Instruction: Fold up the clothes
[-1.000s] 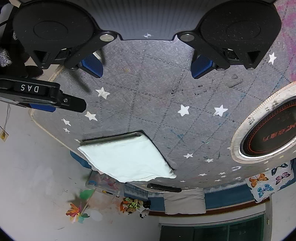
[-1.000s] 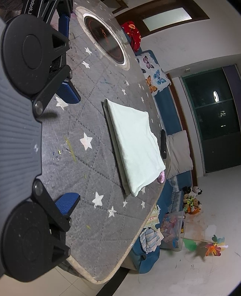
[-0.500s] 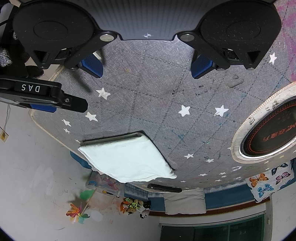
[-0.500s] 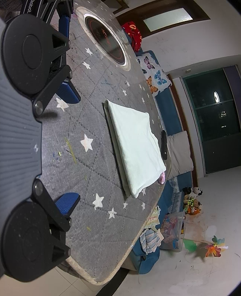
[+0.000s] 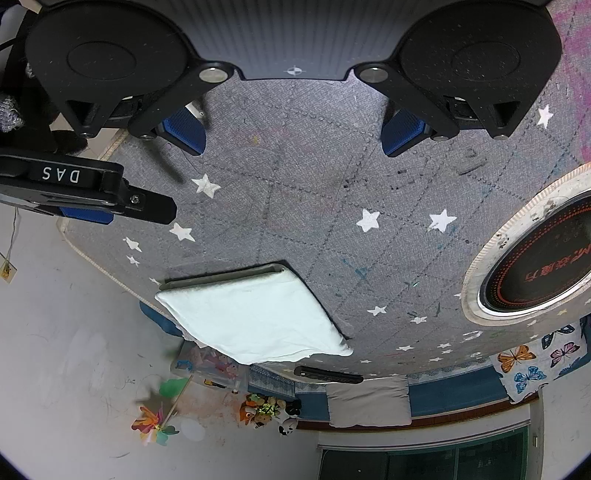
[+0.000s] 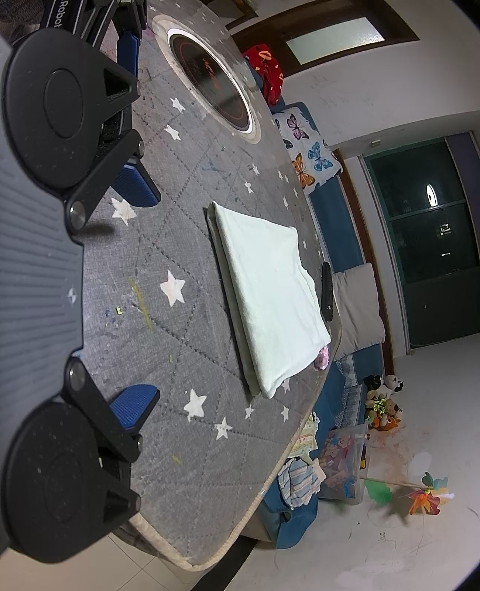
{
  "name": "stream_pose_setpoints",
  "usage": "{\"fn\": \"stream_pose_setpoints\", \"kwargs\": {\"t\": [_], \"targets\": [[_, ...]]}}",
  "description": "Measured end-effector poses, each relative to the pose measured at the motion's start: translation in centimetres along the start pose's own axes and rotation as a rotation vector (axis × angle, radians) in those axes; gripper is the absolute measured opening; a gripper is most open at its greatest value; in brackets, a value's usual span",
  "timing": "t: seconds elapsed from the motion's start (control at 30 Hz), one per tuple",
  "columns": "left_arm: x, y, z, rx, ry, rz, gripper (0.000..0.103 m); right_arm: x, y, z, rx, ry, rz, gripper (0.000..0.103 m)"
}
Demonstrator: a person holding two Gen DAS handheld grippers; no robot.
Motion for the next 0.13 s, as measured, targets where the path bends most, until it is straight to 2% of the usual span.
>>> {"fn": "stream_pose_setpoints", "kwargs": {"t": [0.13], "targets": [[-0.08,-0.02,-0.01,0.001,-0.002,-0.001,0.103,-0.06,-0.02,0.06,0.001,-0.001,0.0,0.103]]}}
Point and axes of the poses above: each gripper's, at about its wrist camera, not at the fingertips, and y roughly against the way its jaws point, x to its left, z to its top, the point moved 1 cm from there along -y, roughly the way its jaws point, and after that the axes turned 9 degrees about -z, right-handed, at the moved point
